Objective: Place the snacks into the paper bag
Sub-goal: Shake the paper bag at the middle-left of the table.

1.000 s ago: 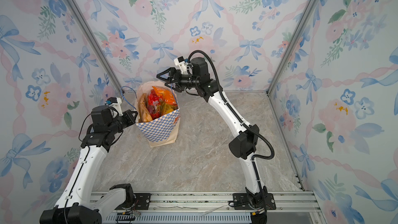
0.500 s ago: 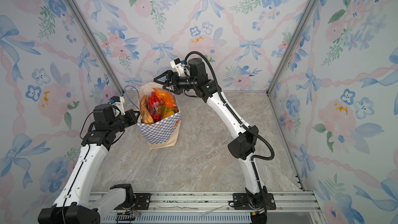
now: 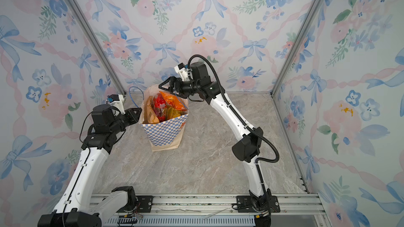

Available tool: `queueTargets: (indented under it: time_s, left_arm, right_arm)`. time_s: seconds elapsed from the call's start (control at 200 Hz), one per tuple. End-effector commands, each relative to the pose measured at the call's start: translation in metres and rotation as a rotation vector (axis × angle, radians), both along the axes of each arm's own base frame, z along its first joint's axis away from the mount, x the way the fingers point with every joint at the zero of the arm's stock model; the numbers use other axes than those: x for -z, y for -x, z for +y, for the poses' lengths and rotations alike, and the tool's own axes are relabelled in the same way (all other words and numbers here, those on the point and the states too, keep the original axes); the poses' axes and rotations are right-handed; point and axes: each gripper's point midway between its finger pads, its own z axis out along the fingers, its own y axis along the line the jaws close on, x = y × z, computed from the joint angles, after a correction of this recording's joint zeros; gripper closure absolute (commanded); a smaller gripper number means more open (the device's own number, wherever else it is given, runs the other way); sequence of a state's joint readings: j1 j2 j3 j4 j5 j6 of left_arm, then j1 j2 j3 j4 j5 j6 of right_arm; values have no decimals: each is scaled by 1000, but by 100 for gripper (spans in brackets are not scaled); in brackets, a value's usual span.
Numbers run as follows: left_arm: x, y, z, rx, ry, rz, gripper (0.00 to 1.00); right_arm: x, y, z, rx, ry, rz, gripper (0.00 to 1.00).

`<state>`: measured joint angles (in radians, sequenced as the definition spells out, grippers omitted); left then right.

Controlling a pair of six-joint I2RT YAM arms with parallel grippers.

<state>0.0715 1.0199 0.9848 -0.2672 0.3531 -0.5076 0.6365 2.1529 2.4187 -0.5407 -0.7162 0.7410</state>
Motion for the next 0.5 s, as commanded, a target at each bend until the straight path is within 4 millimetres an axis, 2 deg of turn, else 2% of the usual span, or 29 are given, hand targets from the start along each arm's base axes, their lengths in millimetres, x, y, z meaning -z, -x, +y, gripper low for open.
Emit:
queueTargets:
  time_s: [0.0, 0.115, 0.22, 0.31, 0.365, 0.495]
  left_arm:
    - [-15, 0, -3, 13, -6, -50, 73]
    - [-18, 1, -2, 7, -7, -56, 72]
    - [-20, 1, -2, 8, -7, -61, 65]
    - [-23, 1, -3, 10, -6, -66, 64]
    - [-24, 1, -3, 12, -6, -70, 59]
    - [-29, 2, -3, 11, -7, -82, 41]
  right_arm:
    - [-13, 5, -21, 30, 29, -57, 1]
    - [-10, 4, -35, 55, 72, -67, 1]
    - [-10, 5, -49, 69, 115, -93, 3]
    - [-14, 7, -60, 83, 130, -100, 3]
    - [-16, 8, -68, 90, 141, -104, 4]
    - [-13, 12, -91, 122, 214, -119, 3]
